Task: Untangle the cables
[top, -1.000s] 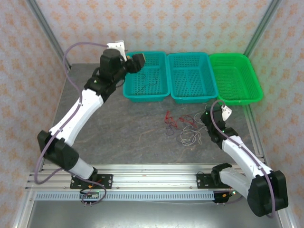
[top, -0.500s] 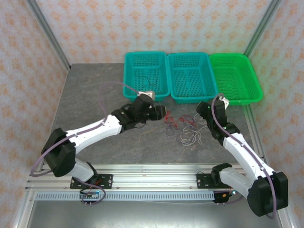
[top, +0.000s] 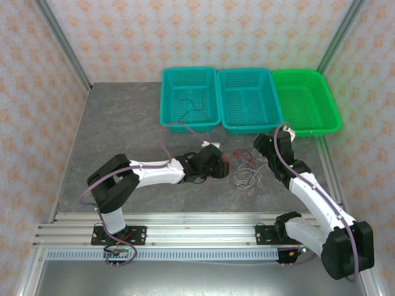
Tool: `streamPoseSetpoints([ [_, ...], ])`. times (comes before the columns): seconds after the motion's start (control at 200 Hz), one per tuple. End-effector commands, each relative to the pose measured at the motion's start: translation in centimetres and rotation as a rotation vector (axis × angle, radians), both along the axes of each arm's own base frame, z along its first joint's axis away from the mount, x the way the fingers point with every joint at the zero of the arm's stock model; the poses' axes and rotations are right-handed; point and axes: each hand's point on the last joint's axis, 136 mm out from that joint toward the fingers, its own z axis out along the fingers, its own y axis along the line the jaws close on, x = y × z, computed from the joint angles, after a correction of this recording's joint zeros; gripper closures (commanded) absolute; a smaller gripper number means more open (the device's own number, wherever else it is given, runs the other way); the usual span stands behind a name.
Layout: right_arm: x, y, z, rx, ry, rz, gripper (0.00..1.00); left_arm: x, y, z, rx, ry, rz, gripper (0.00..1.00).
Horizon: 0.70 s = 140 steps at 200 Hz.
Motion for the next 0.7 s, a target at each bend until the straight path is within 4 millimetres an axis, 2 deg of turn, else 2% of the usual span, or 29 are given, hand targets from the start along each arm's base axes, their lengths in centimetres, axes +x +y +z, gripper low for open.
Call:
streamPoseSetpoints([
  [0.0, 0.1, 0.1, 0.4, 0.024, -0.026, -0.006, 0.34, 0.6, -0.2, -0.6, 0.018, -0.05, 0.0, 0.51],
  [0.095, 0.2, 0.4, 0.5, 0.024, -0.027, 0.017, 0.34, 0.8, -0.3, -0.8, 0.029, -0.05, -0.002, 0.63],
  [0.225, 0.7, 2.3, 1.0, 0.043, -0.024, 0.122, 0.34, 0.7, 0.2, -1.3, 0.055, -0.045, 0.005, 0.79],
  [0.315, 0.9, 4.1, 1.0, 0.072, -0.015, 0.206, 0.34, 0.9, 0.8, -1.2, 0.08, -0.054, 0.012, 0.93],
  [0.37, 0.9, 6.2, 1.4, 0.1, -0.023, 0.307, 0.34, 1.0, 1.1, -0.7, 0.077, -0.062, 0.018, 1.0],
  [0.475, 0.2, 10.8, 1.5, 0.091, -0.04, 0.5, 0.33, 1.2, 1.8, 0.8, 0.048, -0.079, 0.013, 1.0],
  [0.54, -0.5, 13.3, 0.7, 0.065, -0.016, 0.597, 0.31, 1.3, 2.2, 1.4, 0.057, -0.097, -0.002, 1.0],
  [0.626, -0.7, 15.1, -1.6, 0.044, 0.073, 0.631, 0.31, 1.2, 2.7, 2.0, 0.063, -0.106, -0.021, 1.0],
  [0.696, -0.4, 15.6, -3.9, 0.069, 0.163, 0.594, 0.33, 1.2, 2.9, 2.5, 0.048, -0.114, -0.03, 1.0],
])
